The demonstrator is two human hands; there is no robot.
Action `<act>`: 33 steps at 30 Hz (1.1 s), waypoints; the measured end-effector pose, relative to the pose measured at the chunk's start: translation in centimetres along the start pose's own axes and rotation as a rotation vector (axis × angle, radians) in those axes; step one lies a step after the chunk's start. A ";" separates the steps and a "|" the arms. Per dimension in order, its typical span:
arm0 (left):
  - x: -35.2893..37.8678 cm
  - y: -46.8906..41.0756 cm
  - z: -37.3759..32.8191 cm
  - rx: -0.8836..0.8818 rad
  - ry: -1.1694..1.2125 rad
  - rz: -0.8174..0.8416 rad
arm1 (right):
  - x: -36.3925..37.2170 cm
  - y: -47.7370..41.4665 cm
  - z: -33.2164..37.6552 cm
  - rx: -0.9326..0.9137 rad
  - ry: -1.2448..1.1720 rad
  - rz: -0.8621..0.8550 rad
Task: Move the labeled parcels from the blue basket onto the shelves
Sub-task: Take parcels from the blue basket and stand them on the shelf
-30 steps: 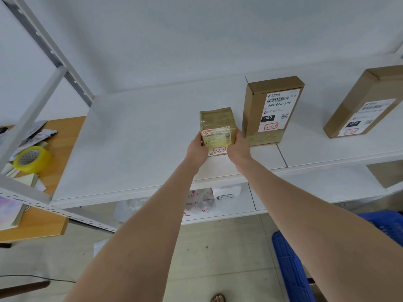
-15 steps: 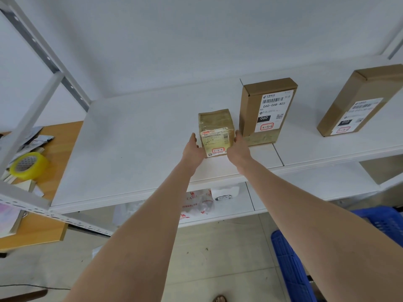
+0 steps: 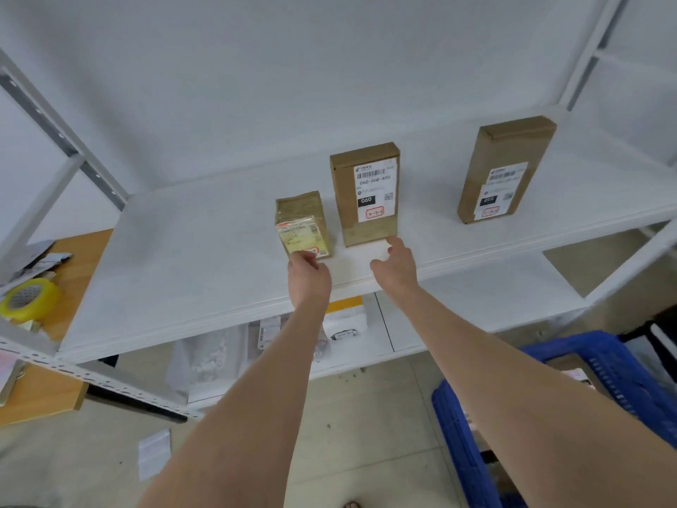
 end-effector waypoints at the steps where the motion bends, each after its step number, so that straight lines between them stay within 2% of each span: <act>1: 1.5 1.3 -0.6 0.039 -0.008 0.026 | -1.4 0.7 -0.8 -0.010 -0.007 -0.001; 4: 6.6 5.5 -2.4 0.105 -0.062 0.100 | -6.5 2.9 -4.2 -0.014 -0.014 0.013; 11: 20.1 14.4 -4.8 0.077 -0.137 0.331 | -18.8 6.7 -15.3 0.076 0.030 0.002; 19: 31.8 17.0 -3.0 0.020 -0.225 0.543 | -25.1 6.0 -25.4 0.265 0.094 -0.054; 27: 41.7 16.9 -2.1 -0.078 -0.297 0.590 | -30.2 2.6 -33.8 0.392 0.147 -0.030; 33: 50.3 17.5 -1.1 -0.162 -0.291 0.564 | -35.0 -1.8 -40.9 0.354 0.208 0.059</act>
Point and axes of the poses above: each hand's wrist, its own y-axis away from the middle knuckle, its own x-axis out of the palm, z = x × y, the point moved 1 cm from there along -y, towards the middle knuckle, and after that the axes turned 10 degrees about z, right-handed, at the moved point
